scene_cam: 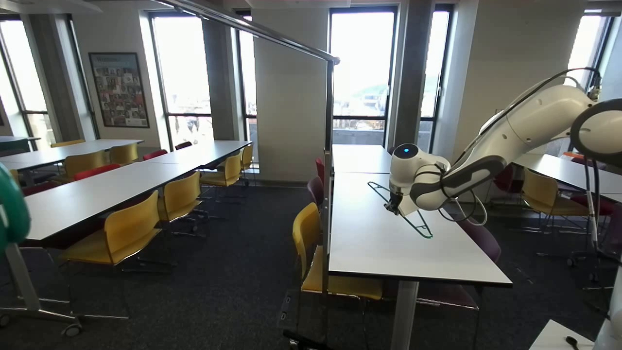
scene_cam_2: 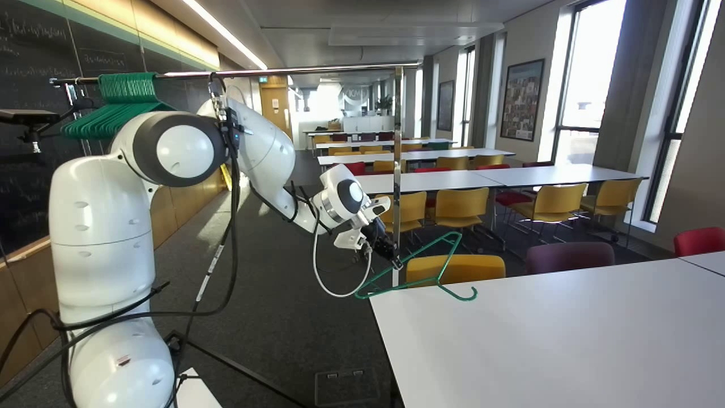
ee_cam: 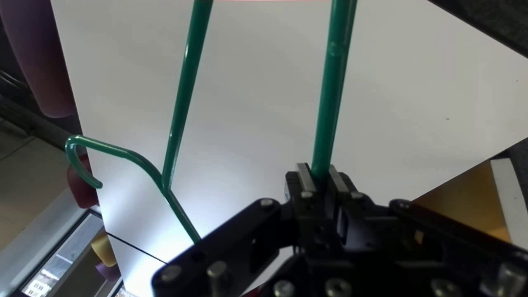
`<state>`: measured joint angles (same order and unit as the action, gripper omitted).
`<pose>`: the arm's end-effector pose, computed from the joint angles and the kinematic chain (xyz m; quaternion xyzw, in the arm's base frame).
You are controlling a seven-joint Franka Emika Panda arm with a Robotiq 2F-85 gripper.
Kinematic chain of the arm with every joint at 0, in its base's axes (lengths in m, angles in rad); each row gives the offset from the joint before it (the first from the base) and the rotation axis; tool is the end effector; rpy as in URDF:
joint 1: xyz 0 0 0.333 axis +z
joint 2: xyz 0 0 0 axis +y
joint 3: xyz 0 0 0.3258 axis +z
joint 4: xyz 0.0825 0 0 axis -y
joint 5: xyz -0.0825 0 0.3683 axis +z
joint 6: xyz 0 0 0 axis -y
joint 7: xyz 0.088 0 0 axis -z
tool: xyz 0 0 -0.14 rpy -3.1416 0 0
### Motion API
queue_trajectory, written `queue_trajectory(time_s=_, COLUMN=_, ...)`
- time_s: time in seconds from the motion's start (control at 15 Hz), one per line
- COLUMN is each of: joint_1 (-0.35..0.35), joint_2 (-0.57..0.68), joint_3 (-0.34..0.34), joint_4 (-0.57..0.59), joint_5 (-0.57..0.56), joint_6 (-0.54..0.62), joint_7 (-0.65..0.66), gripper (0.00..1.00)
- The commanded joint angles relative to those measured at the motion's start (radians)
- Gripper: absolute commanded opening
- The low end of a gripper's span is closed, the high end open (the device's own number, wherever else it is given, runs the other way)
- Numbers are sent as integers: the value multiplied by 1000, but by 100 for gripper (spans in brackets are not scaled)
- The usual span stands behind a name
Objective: Put one green hanger on the table
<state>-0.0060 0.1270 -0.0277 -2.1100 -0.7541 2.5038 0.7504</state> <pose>0.5869 -0.0282 0.3739 0.9521 -0.1076 0.2060 0.1986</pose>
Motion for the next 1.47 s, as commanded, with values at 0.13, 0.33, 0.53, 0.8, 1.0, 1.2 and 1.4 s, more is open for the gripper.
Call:
queue_trajectory(time_s=0.13, joint_1=-1, joint_2=79, joint_3=-46, joint_4=60, joint_5=40, joint_6=74, joint_7=-19, gripper=3)
queue_trajectory(time_s=0.33, joint_1=-1, joint_2=114, joint_3=-75, joint_4=76, joint_5=31, joint_6=89, joint_7=-20, gripper=3)
queue_trajectory(time_s=0.53, joint_1=-1, joint_2=163, joint_3=-107, joint_4=91, joint_5=10, joint_6=94, joint_7=-25, gripper=3)
queue_trajectory(time_s=0.8, joint_1=-2, joint_2=228, joint_3=-138, joint_4=105, joint_5=16, joint_6=110, joint_7=-33, gripper=3)
queue_trajectory(time_s=1.0, joint_1=-6, joint_2=245, joint_3=-155, joint_4=102, joint_5=26, joint_6=182, joint_7=-52, gripper=3)
queue_trajectory(time_s=1.2, joint_1=22, joint_2=252, joint_3=-175, joint_4=90, joint_5=37, joint_6=166, joint_7=-31, gripper=10)
queue_trajectory(time_s=1.4, joint_1=22, joint_2=253, joint_3=-176, joint_4=93, joint_5=37, joint_6=169, joint_7=-32, gripper=10)
